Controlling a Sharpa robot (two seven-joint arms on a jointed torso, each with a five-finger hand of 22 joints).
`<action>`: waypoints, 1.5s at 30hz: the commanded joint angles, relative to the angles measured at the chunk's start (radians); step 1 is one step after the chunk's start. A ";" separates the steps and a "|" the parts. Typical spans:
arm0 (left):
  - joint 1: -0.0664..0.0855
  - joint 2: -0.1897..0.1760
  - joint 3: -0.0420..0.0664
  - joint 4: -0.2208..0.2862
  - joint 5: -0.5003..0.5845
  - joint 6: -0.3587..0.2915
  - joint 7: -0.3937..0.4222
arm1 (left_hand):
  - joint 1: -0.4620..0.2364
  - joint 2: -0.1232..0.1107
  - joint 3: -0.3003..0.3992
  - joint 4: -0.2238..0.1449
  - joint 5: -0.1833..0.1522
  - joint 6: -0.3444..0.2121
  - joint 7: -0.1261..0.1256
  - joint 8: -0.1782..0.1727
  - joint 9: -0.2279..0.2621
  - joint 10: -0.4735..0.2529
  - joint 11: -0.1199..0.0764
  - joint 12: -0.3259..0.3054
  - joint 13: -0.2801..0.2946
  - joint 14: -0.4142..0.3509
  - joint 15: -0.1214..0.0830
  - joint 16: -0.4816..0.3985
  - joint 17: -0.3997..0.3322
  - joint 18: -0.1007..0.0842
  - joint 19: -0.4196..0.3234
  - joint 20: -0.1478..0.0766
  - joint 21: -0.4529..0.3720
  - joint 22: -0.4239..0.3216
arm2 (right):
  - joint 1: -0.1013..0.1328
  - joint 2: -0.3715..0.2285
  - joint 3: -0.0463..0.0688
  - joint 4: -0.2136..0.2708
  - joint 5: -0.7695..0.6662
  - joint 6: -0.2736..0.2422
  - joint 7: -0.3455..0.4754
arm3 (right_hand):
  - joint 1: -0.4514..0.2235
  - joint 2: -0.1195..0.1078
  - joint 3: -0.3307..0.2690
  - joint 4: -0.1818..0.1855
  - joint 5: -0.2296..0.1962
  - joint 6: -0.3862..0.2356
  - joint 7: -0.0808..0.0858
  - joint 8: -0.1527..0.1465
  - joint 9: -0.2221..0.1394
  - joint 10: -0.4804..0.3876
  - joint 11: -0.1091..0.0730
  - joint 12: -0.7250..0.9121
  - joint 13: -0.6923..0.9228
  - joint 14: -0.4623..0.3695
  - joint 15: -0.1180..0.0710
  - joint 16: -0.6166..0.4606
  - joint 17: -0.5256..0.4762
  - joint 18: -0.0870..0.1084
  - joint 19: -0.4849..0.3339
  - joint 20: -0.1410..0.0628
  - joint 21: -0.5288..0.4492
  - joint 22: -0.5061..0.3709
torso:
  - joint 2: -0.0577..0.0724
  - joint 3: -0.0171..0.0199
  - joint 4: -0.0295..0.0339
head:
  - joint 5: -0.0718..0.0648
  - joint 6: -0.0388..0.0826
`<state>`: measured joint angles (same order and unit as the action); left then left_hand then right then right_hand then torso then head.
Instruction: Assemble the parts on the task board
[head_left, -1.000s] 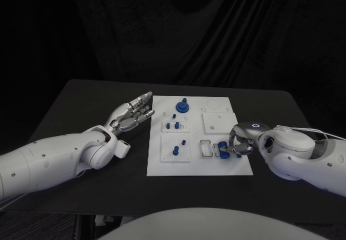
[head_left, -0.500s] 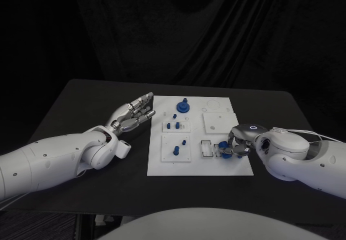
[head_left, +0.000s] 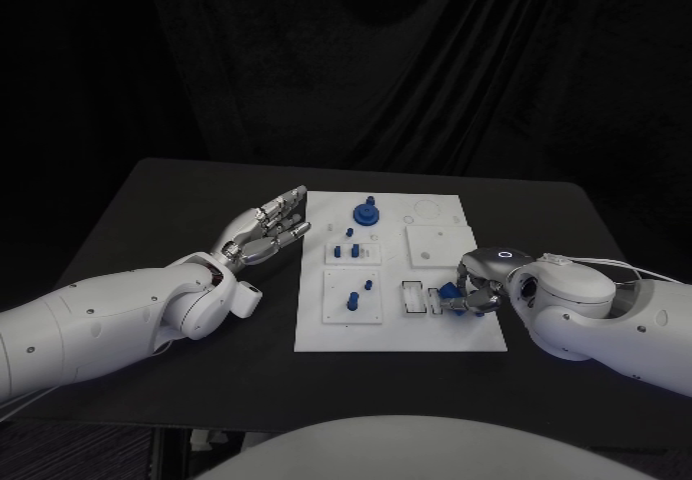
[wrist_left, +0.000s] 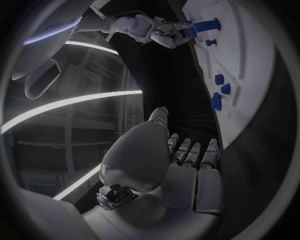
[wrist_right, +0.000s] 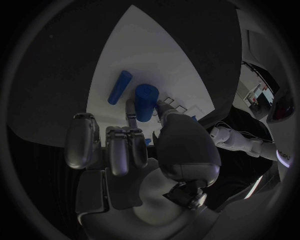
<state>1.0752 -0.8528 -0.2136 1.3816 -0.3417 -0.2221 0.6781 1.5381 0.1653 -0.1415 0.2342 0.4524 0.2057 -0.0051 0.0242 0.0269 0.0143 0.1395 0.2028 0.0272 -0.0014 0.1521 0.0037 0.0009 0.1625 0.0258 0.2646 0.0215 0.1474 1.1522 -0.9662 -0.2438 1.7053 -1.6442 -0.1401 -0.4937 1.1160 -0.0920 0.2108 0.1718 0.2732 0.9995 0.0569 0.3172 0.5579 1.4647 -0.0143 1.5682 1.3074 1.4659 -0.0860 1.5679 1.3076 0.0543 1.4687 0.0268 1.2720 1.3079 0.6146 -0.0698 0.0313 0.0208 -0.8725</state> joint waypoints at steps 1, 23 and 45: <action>-0.002 0.002 0.001 0.001 0.002 0.014 0.078 | 0.006 0.003 0.000 -0.006 0.006 -0.001 0.009 0.004 0.001 0.001 0.005 0.005 0.001 0.001 0.005 -0.004 -0.001 0.017 0.000 0.008 -0.001 -0.002 | -0.004 -0.003 -0.004 0.001 0.024 0.005 -0.027 | 0.047 0.028 0.018 -0.028 0.001 0.008 -0.007 0.000 0.009 0.106 -0.004 0.003 0.263 0.105 0.000 0.003 0.263 0.008 0.010 -0.001 -0.005 0.180 | 0.001 -0.0002 -0.0008 | 0.001 0.000; -0.004 -0.002 0.001 0.003 0.002 0.016 0.076 | 0.007 0.004 0.003 -0.009 0.013 -0.002 0.011 0.003 0.001 0.001 0.007 0.005 0.001 0.001 0.006 -0.004 -0.001 0.017 0.000 0.008 -0.001 -0.002 | 0.013 -0.050 -0.002 0.049 0.338 -0.209 0.012 | 0.100 0.043 0.081 -0.116 0.003 0.030 -0.023 0.005 0.036 0.106 -0.019 0.003 0.263 0.105 -0.008 0.003 0.263 0.004 0.018 -0.009 0.019 0.187 | 0.000 0.0000 -0.0003 | 0.007 0.000; -0.004 0.007 0.001 0.001 0.002 0.017 0.074 | 0.007 0.004 0.004 -0.011 0.016 -0.001 0.011 0.004 0.001 0.001 0.007 0.006 0.001 0.001 0.006 -0.004 -0.001 0.017 0.000 0.009 -0.001 -0.002 | 0.056 -0.029 -0.002 0.065 0.787 -0.181 -0.013 | 0.066 0.056 0.095 -0.109 0.001 0.020 -0.019 0.000 0.045 0.106 -0.018 0.003 0.263 0.105 -0.006 0.003 0.263 0.006 0.014 -0.009 0.006 0.183 | 0.002 -0.0012 0.0020 | 0.001 0.000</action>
<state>1.0721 -0.8491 -0.2136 1.3822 -0.3417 -0.2163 0.6782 1.5392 0.1664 -0.1359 0.2288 0.4624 0.2058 0.0019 0.0242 0.0269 0.0143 0.1394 0.2043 0.0269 -0.0014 0.1519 0.0036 0.0013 0.1624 0.0257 0.2646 0.0215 0.1464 1.2063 -0.9989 -0.2462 1.7749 -0.9603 -0.3352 -0.4837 1.1437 -0.0851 0.2011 0.1607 0.2730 1.0001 0.0563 0.3202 0.5731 1.4668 -0.0304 1.5682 1.3073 1.4668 -0.0850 1.5679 1.3075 0.0543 1.4652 0.0232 1.2840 1.3075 0.6151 -0.0715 0.0322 0.0232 -0.8725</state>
